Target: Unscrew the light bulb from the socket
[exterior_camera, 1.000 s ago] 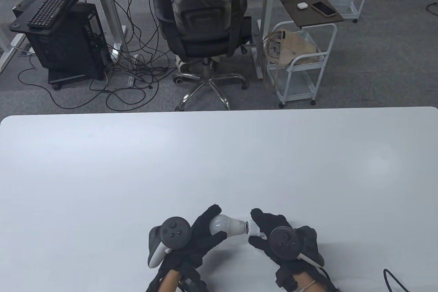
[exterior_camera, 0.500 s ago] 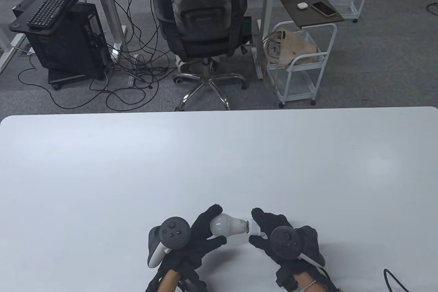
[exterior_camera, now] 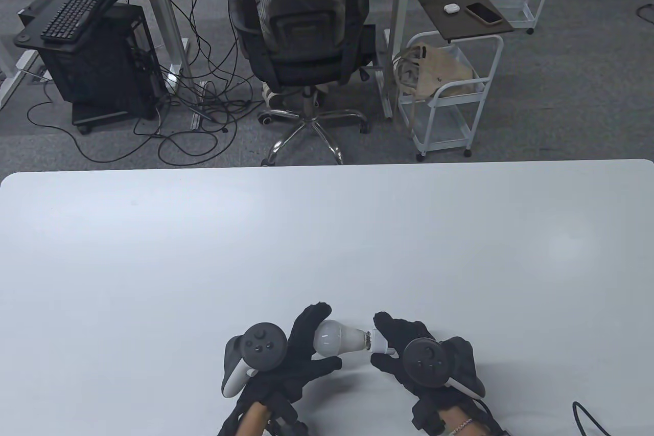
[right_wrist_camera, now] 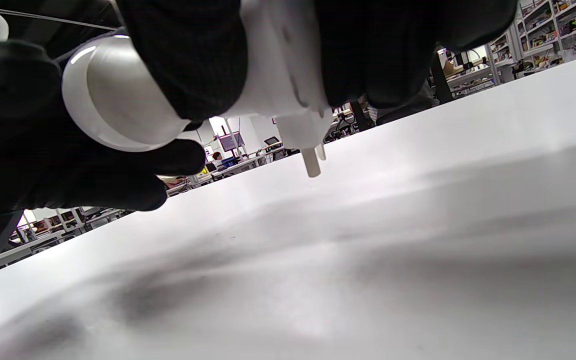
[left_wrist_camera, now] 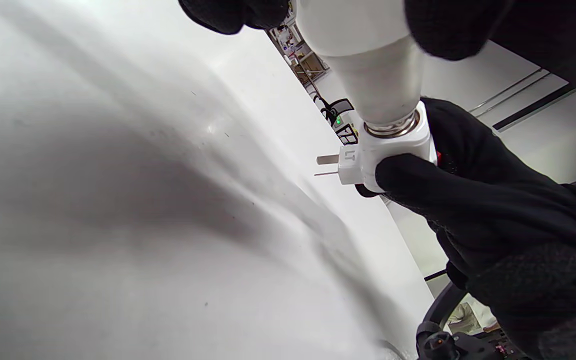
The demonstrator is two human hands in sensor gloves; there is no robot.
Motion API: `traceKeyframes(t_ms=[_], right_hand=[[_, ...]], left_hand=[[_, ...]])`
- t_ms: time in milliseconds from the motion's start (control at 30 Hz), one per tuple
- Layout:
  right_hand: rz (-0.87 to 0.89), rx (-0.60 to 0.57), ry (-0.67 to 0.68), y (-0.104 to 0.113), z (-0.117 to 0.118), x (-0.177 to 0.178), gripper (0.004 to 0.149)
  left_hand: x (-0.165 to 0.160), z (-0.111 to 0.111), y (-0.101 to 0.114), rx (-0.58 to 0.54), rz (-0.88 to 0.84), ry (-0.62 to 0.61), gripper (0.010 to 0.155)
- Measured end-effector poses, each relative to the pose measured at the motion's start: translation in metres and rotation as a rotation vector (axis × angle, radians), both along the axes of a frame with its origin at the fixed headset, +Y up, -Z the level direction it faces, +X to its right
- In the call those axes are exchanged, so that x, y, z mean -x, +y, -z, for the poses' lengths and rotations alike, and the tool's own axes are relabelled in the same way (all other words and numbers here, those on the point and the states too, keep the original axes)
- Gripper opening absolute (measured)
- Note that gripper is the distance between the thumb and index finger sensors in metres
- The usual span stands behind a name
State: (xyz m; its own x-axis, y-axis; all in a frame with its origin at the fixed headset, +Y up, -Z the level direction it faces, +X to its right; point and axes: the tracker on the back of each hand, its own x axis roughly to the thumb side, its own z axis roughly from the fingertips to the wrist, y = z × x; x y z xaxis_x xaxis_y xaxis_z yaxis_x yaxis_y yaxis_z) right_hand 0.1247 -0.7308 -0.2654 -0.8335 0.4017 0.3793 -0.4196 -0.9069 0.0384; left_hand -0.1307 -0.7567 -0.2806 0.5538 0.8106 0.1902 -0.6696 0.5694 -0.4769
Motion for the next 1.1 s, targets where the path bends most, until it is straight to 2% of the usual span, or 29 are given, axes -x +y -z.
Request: traceKeyframes(t_ms=[133,333,467,600,1100], right_hand=[[0.008,0.008,0.008,-0.0005,-0.0001,0.0004,0.07],[0.018,-0.003,0.023,0.0004,-0.0011,0.003,0.07],[0.017,0.003,0.026,-0.0008,-0.0004,0.0041,0.07],[0.025,0.01,0.022,-0.0007,0.0002,0.0032,0.07],[0.014,-0.021,0.014,0.0,0.0002,0.0008,0.07]], left_hand=[[0.0032,0.0005,-0.0001,-0.023,0.001,0.035,0.081],[0.0076,0.0008,-0.0015,0.007,-0.038,0.056,0.076],[0.0079,0.0006,-0.0038,0.034,-0.05,0.054,0.078],[0.0036,-0.0009,-0.0036,0.048,-0.046,0.005,0.09],[0.0026,-0.0009,-0.002,0.006,-0.025,0.02,0.084]])
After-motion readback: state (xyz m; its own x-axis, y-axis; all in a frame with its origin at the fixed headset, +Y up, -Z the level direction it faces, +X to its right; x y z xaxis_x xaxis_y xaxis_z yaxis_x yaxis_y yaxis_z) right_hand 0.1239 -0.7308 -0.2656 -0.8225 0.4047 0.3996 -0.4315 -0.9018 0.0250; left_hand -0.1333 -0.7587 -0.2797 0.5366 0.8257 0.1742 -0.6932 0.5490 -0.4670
